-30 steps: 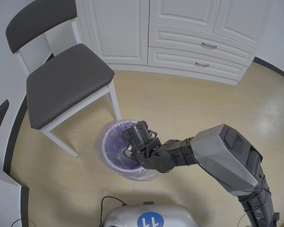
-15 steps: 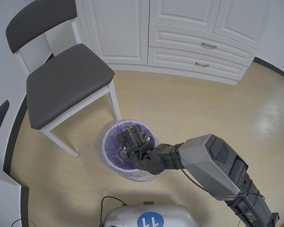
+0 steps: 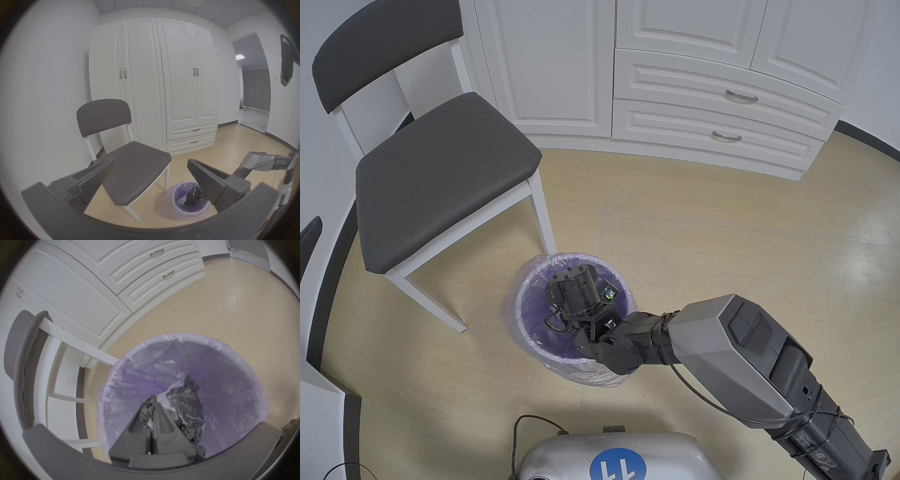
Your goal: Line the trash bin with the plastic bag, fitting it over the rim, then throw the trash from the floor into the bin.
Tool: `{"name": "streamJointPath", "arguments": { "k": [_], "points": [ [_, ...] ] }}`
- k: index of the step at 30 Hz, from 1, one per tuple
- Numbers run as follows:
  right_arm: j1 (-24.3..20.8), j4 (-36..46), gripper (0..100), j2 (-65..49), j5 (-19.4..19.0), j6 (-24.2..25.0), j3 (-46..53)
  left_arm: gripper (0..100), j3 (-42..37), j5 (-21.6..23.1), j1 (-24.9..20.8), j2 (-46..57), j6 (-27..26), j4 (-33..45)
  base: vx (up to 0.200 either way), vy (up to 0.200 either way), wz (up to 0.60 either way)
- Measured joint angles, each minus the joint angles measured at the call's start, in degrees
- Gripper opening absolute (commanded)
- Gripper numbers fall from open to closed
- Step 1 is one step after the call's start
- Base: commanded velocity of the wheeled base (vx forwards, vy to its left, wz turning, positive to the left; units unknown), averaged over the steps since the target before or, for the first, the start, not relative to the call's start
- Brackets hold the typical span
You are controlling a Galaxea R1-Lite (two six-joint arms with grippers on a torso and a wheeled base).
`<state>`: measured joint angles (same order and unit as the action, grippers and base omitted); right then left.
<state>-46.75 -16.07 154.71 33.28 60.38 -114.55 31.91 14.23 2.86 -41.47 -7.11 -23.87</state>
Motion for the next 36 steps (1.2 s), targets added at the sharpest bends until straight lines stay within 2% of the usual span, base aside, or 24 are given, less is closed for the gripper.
{"name": "streamJointPath", "arguments": {
  "k": [9,10,24,31,36],
  "points": [
    [-0.07,-3.94,0,0.37,0.84,0.02,-0.07,100,-0.02,-0.02,0.0,0.0,0.0,0.0,0.0,0.0,0.0],
    [-0.1,-4.32,100,0.39,0.88,0.05,-0.05,100,-0.02,-0.02,0.0,0.0,-0.02,-0.02,0.0,0.0,0.0],
    [-0.27,-5.58,100,-0.16,1.89,-1.49,-0.05,100,-0.02,0.0,0.0,-0.06,-0.11,0.06,0.0,0.0,0.0],
    [-0.55,-5.66,100,-4.85,3.69,-5.56,0.99,100,-0.35,0.02,-0.02,-0.23,-0.15,0.06,0.0,0.0,0.0],
    [-0.57,-6.18,100,-10.17,3.8,-10.41,8.39,100,-0.78,0.02,-0.98,-0.69,-0.39,0.09,0.0,0.0,0.0]
  ]
}}
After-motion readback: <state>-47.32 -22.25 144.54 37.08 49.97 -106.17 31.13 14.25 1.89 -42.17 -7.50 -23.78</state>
